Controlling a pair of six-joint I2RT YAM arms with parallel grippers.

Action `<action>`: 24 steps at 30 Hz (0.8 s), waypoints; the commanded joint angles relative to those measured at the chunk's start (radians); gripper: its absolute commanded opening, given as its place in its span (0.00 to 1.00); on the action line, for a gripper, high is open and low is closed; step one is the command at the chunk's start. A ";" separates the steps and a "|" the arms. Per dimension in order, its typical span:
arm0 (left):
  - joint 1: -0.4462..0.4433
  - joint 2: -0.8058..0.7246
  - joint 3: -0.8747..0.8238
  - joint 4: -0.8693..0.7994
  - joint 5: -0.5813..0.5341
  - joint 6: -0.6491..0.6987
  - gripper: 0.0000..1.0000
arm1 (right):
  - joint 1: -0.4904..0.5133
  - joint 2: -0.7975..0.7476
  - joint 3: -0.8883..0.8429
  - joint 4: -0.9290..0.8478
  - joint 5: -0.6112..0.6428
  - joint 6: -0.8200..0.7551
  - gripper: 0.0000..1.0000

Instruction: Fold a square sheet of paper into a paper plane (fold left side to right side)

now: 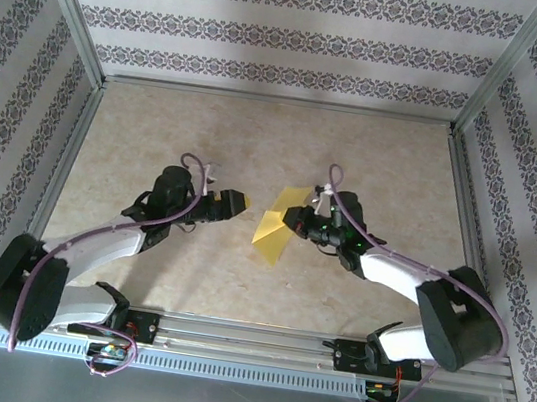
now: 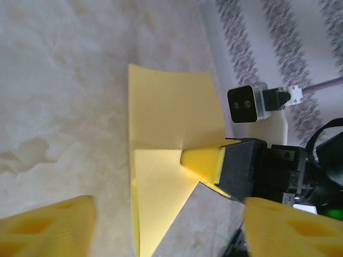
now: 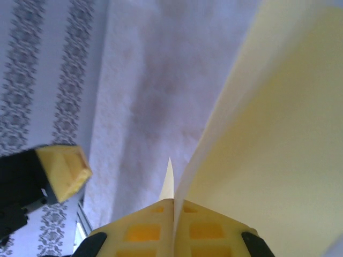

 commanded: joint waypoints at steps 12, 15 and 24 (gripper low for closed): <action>0.025 0.016 0.051 0.544 0.207 -0.358 0.86 | -0.086 -0.254 0.168 0.108 -0.078 -0.059 0.00; -0.004 0.086 0.071 0.663 0.215 -0.421 0.84 | -0.059 -0.244 0.181 0.135 -0.080 -0.047 0.00; -0.074 0.206 0.126 0.776 0.228 -0.466 0.77 | -0.001 -0.188 0.210 0.167 -0.073 -0.041 0.00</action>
